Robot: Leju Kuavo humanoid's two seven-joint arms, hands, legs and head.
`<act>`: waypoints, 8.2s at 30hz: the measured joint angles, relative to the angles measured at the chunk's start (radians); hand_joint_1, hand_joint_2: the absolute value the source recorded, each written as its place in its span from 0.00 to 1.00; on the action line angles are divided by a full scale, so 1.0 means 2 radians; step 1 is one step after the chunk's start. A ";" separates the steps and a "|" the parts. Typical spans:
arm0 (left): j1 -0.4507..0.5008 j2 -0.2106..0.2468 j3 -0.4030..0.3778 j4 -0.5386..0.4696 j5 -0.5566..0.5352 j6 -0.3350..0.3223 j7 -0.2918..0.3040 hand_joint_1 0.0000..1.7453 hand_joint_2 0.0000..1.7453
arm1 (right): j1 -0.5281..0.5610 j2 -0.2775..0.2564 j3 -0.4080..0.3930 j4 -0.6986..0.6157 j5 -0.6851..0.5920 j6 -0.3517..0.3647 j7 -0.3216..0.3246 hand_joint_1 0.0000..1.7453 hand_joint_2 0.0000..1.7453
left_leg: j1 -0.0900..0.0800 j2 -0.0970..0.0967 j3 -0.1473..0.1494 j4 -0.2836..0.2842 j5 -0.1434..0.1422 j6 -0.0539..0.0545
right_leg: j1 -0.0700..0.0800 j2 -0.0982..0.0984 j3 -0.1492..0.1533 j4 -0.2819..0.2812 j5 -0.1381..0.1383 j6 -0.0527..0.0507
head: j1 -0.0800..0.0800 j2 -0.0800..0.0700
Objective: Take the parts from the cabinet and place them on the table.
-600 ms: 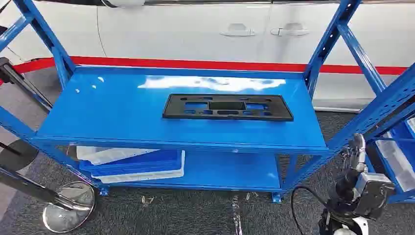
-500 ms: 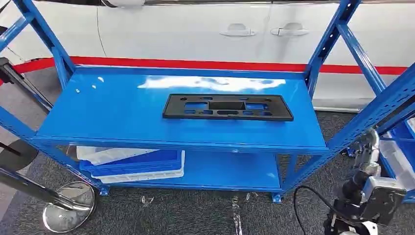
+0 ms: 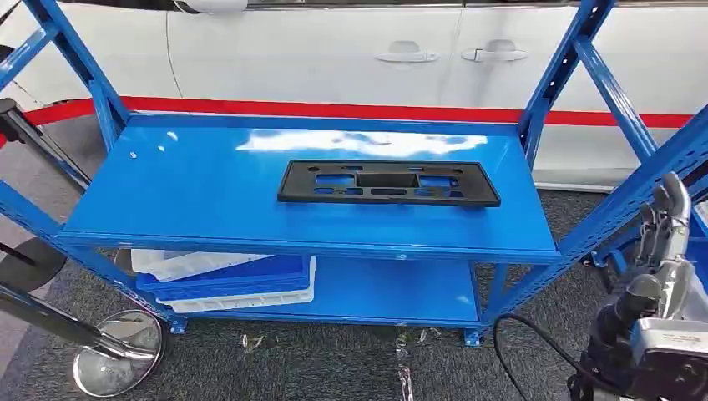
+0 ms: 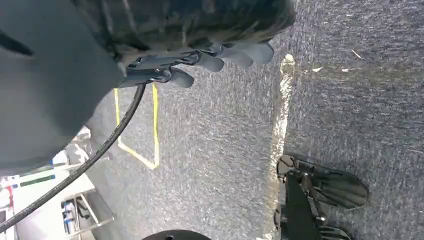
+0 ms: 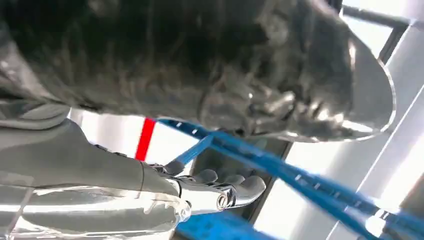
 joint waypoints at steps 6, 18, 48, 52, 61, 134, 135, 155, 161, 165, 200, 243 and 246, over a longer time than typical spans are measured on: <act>-0.001 -0.002 0.000 0.000 -0.010 -0.002 -0.007 0.00 0.00 | -0.058 -0.018 0.067 0.000 0.020 0.042 0.044 0.00 0.00 | 0.000 0.000 0.000 0.000 0.000 0.000 | 0.000 0.000 0.000 0.000 0.000 0.000 | 0.000 0.000; -0.002 -0.002 0.000 0.000 -0.030 -0.011 -0.017 0.00 0.00 | -0.174 -0.063 0.200 0.015 0.040 0.116 0.126 0.00 0.00 | 0.000 0.000 0.000 0.000 0.000 0.000 | 0.000 0.000 0.000 0.001 0.000 0.000 | 0.000 0.000; -0.006 -0.006 0.000 0.001 -0.076 -0.035 -0.040 0.00 0.00 | -0.397 -0.097 0.425 0.323 0.169 0.178 0.223 0.00 1.00 | 0.001 -0.001 -0.001 0.000 0.001 0.000 | 0.000 -0.001 -0.001 0.001 0.000 0.000 | 0.000 0.000; -0.006 -0.007 0.000 0.001 -0.081 -0.036 -0.043 0.00 0.00 | -0.413 -0.090 0.429 0.384 0.206 0.172 0.225 0.00 1.00 | 0.001 -0.001 -0.001 0.000 0.001 0.000 | 0.000 -0.001 -0.001 0.001 0.000 0.000 | 0.000 0.000; -0.006 -0.011 0.000 0.002 -0.097 -0.043 -0.047 0.00 0.00 | -0.439 -0.080 0.430 0.519 0.298 0.169 0.237 0.00 1.00 | 0.001 -0.001 -0.001 0.000 0.001 0.000 | 0.000 -0.001 -0.001 0.001 0.000 0.000 | 0.000 0.000; -0.014 -0.035 0.000 0.002 -0.167 -0.045 -0.035 0.00 0.00 | -0.410 -0.042 0.203 0.728 0.514 0.070 0.213 0.00 1.00 | -0.002 0.001 -0.002 0.004 0.001 0.002 | -0.003 0.002 -0.003 -0.001 0.003 0.003 | -0.001 0.000; -0.015 -0.035 0.000 0.002 -0.167 -0.045 -0.035 0.00 0.00 | -0.410 -0.040 0.203 0.728 0.512 0.069 0.213 0.00 1.00 | -0.003 0.001 -0.002 0.001 0.002 0.004 | -0.003 0.003 -0.003 -0.003 0.004 0.004 | 0.000 0.000; -0.017 -0.040 0.004 0.002 -0.171 -0.047 -0.039 0.00 0.00 | -0.418 -0.029 0.203 0.733 0.505 0.056 0.209 0.00 1.00 | 0.015 0.017 -0.049 0.115 -0.063 -0.028 | -0.010 -0.027 -0.040 0.022 0.013 -0.011 | -0.002 0.000; -0.014 -0.040 0.007 0.002 -0.171 -0.046 -0.039 0.00 0.00 | -0.417 -0.025 0.203 0.735 0.504 0.056 0.207 0.00 1.00 | 0.008 0.014 -0.043 0.031 0.027 -0.009 | -0.002 -0.021 -0.030 0.022 0.007 -0.014 | -0.002 0.000; -0.016 -0.039 0.008 0.002 -0.171 -0.045 -0.039 0.00 0.00 | -0.417 -0.023 0.203 0.736 0.504 0.055 0.207 0.00 1.00 | 0.002 0.013 -0.035 0.014 0.017 -0.006 | -0.003 -0.019 -0.034 0.018 0.009 -0.006 | -0.002 0.000; -0.027 -0.044 0.011 0.002 -0.185 -0.049 -0.038 0.00 0.00 | -0.392 0.064 0.306 0.724 0.456 0.012 0.098 0.00 1.00 | 0.008 0.014 -0.030 -0.001 0.024 -0.001 | -0.003 -0.026 -0.067 0.091 -0.033 0.004 | 0.001 0.000; -0.030 -0.043 0.020 0.002 -0.178 -0.049 -0.039 0.00 0.00 | -0.388 0.075 0.392 0.716 0.416 0.022 0.110 0.85 1.00 | 0.009 0.013 -0.004 -0.001 0.002 -0.021 | -0.005 -0.027 -0.046 0.018 0.022 -0.007 | -0.002 0.000; -0.030 -0.043 0.020 0.002 -0.178 -0.049 -0.039 0.00 0.00 | -0.388 0.075 0.392 0.716 0.416 0.023 0.111 0.86 1.00 | 0.009 0.013 -0.004 -0.001 0.002 -0.021 | -0.005 -0.027 -0.046 0.018 0.022 -0.007 | -0.002 0.000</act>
